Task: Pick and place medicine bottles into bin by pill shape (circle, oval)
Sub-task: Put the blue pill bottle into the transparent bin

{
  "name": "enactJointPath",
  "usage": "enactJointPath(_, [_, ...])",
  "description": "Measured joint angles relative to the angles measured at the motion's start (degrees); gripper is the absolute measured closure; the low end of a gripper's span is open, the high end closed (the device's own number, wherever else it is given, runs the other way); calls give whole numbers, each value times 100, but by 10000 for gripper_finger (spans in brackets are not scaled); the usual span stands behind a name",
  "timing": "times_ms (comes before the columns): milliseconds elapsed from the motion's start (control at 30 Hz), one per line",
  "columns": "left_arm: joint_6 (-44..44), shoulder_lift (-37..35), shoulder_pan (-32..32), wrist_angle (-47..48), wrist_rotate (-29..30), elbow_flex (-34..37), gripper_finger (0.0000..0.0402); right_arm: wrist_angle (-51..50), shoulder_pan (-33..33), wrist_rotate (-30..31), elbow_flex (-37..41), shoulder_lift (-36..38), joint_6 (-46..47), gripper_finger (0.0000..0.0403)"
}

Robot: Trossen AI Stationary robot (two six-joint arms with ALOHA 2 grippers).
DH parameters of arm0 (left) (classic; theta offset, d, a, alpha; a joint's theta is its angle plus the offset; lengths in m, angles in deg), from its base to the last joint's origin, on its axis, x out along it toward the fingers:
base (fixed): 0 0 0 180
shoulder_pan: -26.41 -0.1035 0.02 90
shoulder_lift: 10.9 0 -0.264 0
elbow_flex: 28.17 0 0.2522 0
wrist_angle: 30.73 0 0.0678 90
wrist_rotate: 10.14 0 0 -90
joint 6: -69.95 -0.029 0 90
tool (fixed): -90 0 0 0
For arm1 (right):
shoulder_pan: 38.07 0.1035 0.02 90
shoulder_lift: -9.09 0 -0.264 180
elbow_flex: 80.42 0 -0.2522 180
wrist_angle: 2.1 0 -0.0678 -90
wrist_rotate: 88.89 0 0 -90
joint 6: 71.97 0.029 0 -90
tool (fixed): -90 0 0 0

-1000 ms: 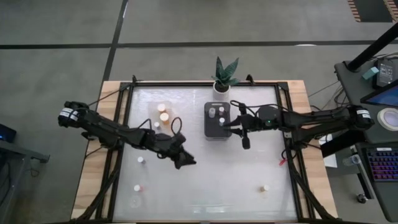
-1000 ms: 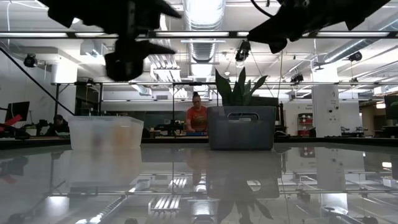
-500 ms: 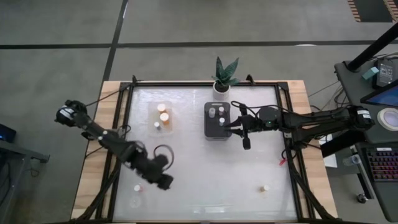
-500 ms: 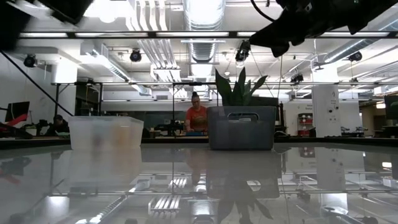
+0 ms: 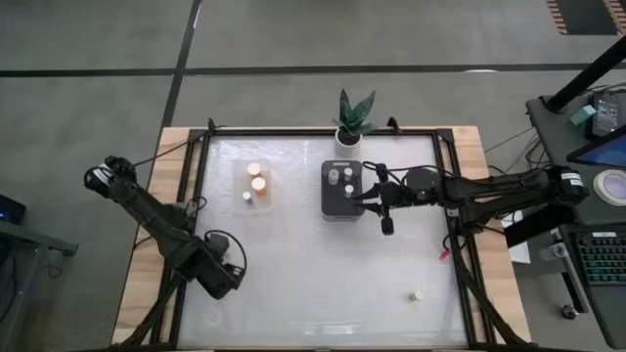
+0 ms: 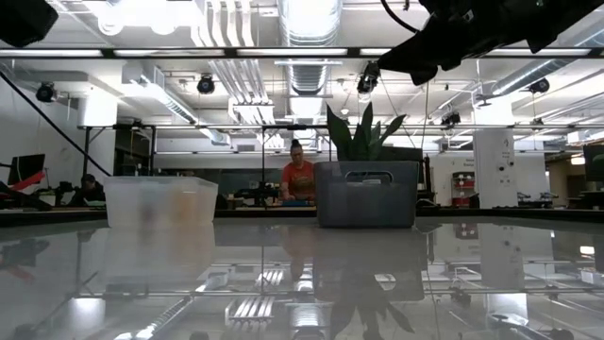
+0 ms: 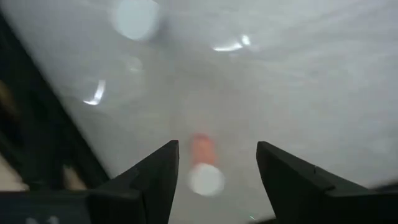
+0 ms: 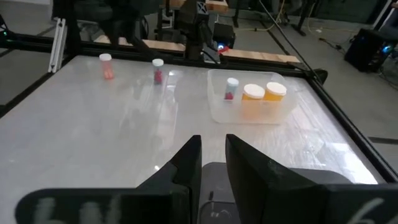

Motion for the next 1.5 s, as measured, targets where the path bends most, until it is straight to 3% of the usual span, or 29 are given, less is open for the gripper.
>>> enactJointPath(300, [-393, -30, 0, 636, 33, 282, 201, -6, 0, 4, 0, -4, 306, 339])
enactJointPath(800, [-431, -30, -82, 599, 985, 797, 201, -22, 2, 2, 0, -7, 471, 339])
enactJointPath(1500, [-435, -11, -245, 305, 1214, 1093, 201, -62, 2, 2, 3, -9, 416, 339])
